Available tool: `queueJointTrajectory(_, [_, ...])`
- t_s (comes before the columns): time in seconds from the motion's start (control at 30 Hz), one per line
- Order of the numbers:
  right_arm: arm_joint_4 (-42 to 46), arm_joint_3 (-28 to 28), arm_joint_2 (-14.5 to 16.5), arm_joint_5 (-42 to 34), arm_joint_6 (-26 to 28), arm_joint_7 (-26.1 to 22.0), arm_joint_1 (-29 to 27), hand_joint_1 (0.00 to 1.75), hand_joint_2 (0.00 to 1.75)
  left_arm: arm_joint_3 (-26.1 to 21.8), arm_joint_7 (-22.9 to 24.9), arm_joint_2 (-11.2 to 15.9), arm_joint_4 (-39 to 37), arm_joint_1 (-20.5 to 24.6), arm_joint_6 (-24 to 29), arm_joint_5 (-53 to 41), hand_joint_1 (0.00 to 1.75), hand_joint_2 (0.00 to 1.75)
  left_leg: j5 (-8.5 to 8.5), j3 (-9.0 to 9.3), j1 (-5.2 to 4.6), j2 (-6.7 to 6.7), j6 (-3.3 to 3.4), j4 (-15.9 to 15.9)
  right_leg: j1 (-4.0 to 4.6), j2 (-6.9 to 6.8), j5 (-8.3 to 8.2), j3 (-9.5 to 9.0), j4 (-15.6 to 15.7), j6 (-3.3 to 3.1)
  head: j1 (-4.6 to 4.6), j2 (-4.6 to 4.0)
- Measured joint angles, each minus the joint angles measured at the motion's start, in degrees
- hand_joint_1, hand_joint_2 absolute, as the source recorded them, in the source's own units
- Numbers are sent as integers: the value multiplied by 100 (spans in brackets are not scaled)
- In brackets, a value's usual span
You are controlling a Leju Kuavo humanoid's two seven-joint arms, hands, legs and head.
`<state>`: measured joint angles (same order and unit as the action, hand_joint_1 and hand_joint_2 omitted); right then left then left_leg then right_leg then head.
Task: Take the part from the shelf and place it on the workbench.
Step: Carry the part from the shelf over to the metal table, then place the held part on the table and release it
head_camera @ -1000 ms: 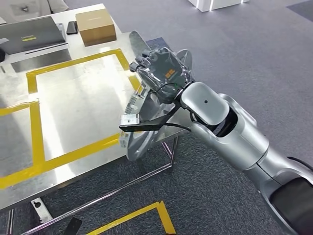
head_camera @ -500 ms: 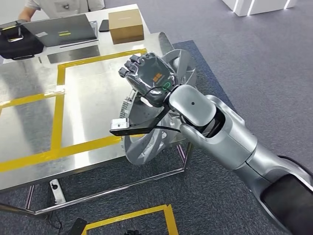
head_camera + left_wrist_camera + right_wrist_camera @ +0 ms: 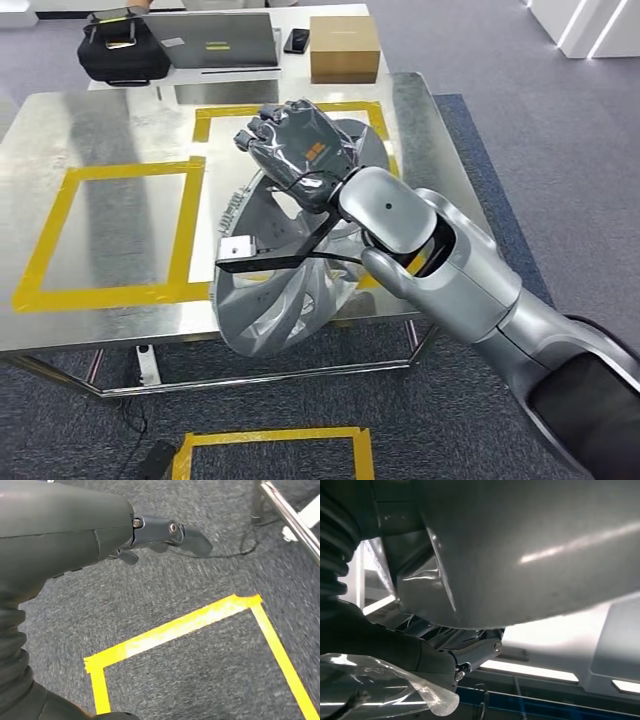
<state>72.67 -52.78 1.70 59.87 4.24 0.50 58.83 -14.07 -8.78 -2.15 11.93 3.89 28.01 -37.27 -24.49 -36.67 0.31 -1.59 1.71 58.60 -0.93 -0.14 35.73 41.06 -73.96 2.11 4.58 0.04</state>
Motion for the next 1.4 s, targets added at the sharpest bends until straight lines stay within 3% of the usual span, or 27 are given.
queueJointTrajectory(0.03, [-9,-1,0,0,0,0,-1,175,175,1,0,-5,0,1,-9,-4,0,175,-5,8,-1,-84,3,3,1,12,-92,74,-40,1,-2,0])
queueJointTrajectory(0.07, [-14,-2,0,1,0,-1,-1,175,175,2,-1,-13,0,1,-16,-12,0,175,-11,20,0,-166,0,8,0,28,-284,38,146,-5,-4,0])
queueJointTrajectory(0.13, [-16,-2,1,7,0,0,3,175,175,4,-5,-30,0,5,-22,-32,0,175,-35,33,2,-323,-26,30,-20,210,-723,-239,872,-35,-4,0])
queueJointTrajectory(0.17, [-17,-2,4,10,1,1,11,175,175,5,-8,-34,0,11,-25,-41,0,175,-44,19,7,-391,-49,51,-35,319,-836,-384,1192,-51,0,0])
queueJointTrajectory(0.23, [-22,-1,19,18,2,3,26,175,175,6,-16,-37,0,13,-31,-48,0,175,-40,-27,33,-506,-117,62,-35,435,-840,-527,1447,-80,4,0])
queueJointTrajectory(0.3, [-27,0,52,28,3,7,41,175,175,7,-33,-32,0,-9,-41,-51,0,175,-31,-49,60,-570,-190,51,-28,337,-841,-574,1497,-123,2,0])
queueJointTrajectory(0.37, [-39,0,89,50,6,25,54,175,175,9,-82,-38,0,-22,-93,-59,0,175,-142,-134,41,-341,-260,234,-49,208,-846,-634,1543,-182,31,0])
queueJointTrajectory(0.43, [-61,1,105,89,30,80,65,175,175,11,-194,-50,0,3,-228,-50,0,175,-431,-429,37,-10,-323,842,-48,60,-825,-681,1563,-227,59,0])
queueJointTrajectory(0.5, [-92,3,110,168,119,180,67,175,175,10,-349,-58,0,27,-416,-14,0,175,-649,-766,71,97,-364,1490,-41,-67,-794,-705,1560,-243,63,0])
queueJointTrajectory(0.53, [-108,8,114,232,197,250,61,175,175,10,-418,-61,0,29,-500,0,0,175,-617,-819,88,109,-378,1575,-42,-116,-778,-716,1558,-238,64,0])
queueJointTrajectory(0.57, [-126,21,123,315,300,340,53,175,175,10,-474,-63,0,30,-573,11,0,175,-484,-760,102,117,-386,1440,-45,-153,-763,-731,1557,-228,65,0])
queueJointTrajectory(0.63, [-179,69,153,483,498,503,32,175,175,10,-564,-66,0,31,-692,17,0,175,-110,-396,116,160,-389,722,-50,-212,-725,-772,1556,-187,64,0])
queueJointTrajectory(0.67, [-226,98,168,558,583,561,23,175,175,10,-611,-69,0,36,-754,30,0,175,-4,-223,105,185,-375,378,-40,-228,-707,-780,1551,-158,69,0])
queueJointTrajectory(0.73, [-348,143,185,669,677,601,-16,175,175,7,-708,-78,0,48,-858,67,0,175,7,-69,75,217,-320,76,-17,-248,-691,-783,1558,-93,71,0])
queueJointTrajectory(0.83, [-554,207,191,767,714,600,-97,175,175,-9,-853,-84,0,38,-941,145,0,175,-21,-46,66,182,-197,50,-23,-245,-635,-782,1548,-2,55,0])
queueJointTrajectory(0.9, [-678,283,190,793,721,599,-99,175,175,-22,-930,-90,0,49,-988,183,0,175,-27,-12,74,164,-113,27,-28,-135,-421,-588,1175,18,33,0])
queueJointTrajectory(0.97, [-825,352,187,804,733,599,-111,175,175,-43,-987,-87,0,67,-1045,202,0,175,-46,3,54,144,-61,27,-19,-27,-117,-170,396,6,15,0])
queueJointTrajectory(1.0, [-895,380,185,808,745,599,-123,175,175,-52,-1006,-84,0,70,-1067,207,0,175,-54,13,40,129,-48,28,-15,-5,-32,32,59,-1,10,0])
queueJointTrajectory(1.03, [-954,409,184,810,758,599,-131,175,175,-59,-1017,-84,0,69,-1081,209,0,175,-62,27,26,114,-37,30,-11,3,-47,158,-108,-12,9,0])
queueJointTrajectory(1.07, [-1000,438,183,811,768,599,-134,175,175,-61,-1022,-86,0,66,-1091,210,0,175,-71,45,16,96,-31,31,-7,4,-173,171,-48,-29,5,0])
queueJointTrajectory(1.1, [-1035,463,182,811,774,599,-131,175,175,-61,-1027,-90,0,66,-1099,208,0,175,-82,67,9,79,-30,32,0,6,-387,71,233,-54,2,0])
queueJointTrajectory(1.13, [-1065,484,181,811,776,599,-123,175,175,-62,-1033,-94,0,68,-1109,204,0,175,-94,88,5,64,-36,33,8,14,-618,-102,641,-83,-2,0])
queueJointTrajectory(1.2, [-1124,526,182,812,795,607,-107,175,175,-65,-1062,-100,0,77,-1155,190,0,175,-115,96,-13,45,-75,44,24,43,-864,-443,1318,-124,-2,0])
queueJointTrajectory(1.23, [-1159,551,184,815,821,617,-105,175,175,-67,-1079,-101,0,79,-1182,179,0,175,-117,92,-15,41,-101,47,34,57,-884,-523,1465,-135,1,0])
queueJointTrajectory(1.33, [-1303,649,191,848,924,677,-123,175,175,-74,-1102,-104,0,76,-1211,137,0,175,-123,98,0,35,-189,53,38,55,-890,-570,1523,-183,2,0])
queueJointTrajectory(1.4, [-1393,705,192,873,949,699,-134,175,175,-78,-1102,-111,0,78,-1207,124,0,175,-290,7,11,59,-253,296,10,35,-906,-603,1552,-235,21,0])
